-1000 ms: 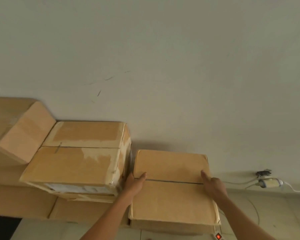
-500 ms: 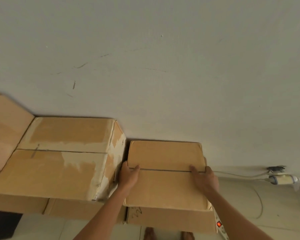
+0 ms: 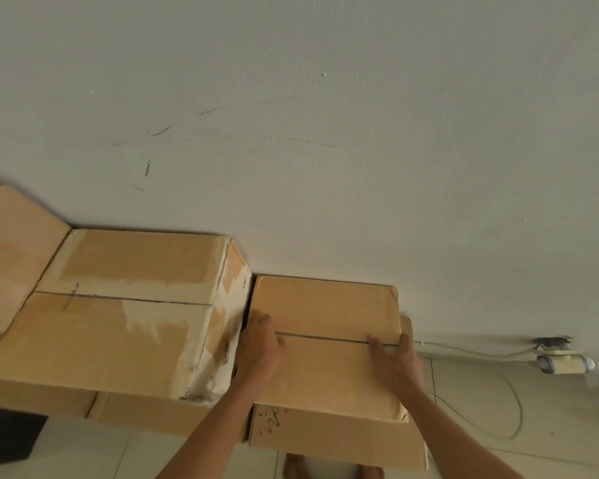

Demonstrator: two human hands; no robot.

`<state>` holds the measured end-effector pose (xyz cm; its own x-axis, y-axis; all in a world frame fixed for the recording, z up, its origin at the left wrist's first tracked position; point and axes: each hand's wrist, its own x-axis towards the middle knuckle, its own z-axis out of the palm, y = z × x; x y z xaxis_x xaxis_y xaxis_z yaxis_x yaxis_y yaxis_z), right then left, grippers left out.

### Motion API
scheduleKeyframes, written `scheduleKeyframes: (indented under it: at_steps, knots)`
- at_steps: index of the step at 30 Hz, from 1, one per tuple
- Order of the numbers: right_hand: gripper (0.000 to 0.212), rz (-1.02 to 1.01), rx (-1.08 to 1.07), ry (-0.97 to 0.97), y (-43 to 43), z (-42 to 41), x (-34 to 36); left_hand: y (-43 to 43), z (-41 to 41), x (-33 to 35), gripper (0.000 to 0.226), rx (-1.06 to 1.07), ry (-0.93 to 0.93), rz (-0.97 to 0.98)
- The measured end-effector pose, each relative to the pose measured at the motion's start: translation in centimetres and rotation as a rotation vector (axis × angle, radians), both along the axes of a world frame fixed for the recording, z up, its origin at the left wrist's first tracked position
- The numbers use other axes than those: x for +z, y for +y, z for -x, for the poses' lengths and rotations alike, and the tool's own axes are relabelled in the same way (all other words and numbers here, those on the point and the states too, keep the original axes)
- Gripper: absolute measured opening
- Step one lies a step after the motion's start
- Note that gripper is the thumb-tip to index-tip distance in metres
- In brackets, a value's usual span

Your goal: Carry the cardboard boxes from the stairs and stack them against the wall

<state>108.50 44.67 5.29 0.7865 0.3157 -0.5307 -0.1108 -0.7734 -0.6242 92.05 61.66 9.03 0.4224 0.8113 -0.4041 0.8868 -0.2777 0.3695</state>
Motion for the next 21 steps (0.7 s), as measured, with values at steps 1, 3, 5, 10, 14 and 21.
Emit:
scheduleKeyframes:
  at_steps: [1, 3, 5, 10, 14, 21]
  knots:
    - [0.056, 0.001, 0.013, -0.002, 0.2, 0.2, 0.1, -0.1, -0.2, 0.0, 0.055, -0.027, 0.003, 0.031]
    - [0.055, 0.006, 0.025, -0.004, 0.5, 0.5, 0.2, -0.2, -0.5, -0.3, 0.064, -0.059, -0.003, 0.1]
    - [0.06, 0.028, 0.042, 0.018, 0.8, 0.4, 0.4, -0.4, -0.2, -0.7, 0.068, -0.087, -0.007, 0.099]
    - [0.076, 0.136, 0.129, 0.077, 1.3, -0.5, 0.8, -0.6, 1.2, -0.4, 0.057, -0.067, -0.111, 0.094]
    - [0.086, 0.197, 0.26, -0.098, 1.6, 0.1, 2.6, -0.5, 2.1, 1.6, 0.052, -0.068, -0.187, 0.123]
    - [0.063, 0.187, 0.507, -0.315, 4.6, 0.9, 8.3, -0.4, 2.9, 6.7, 0.04, -0.089, -0.349, 0.071]
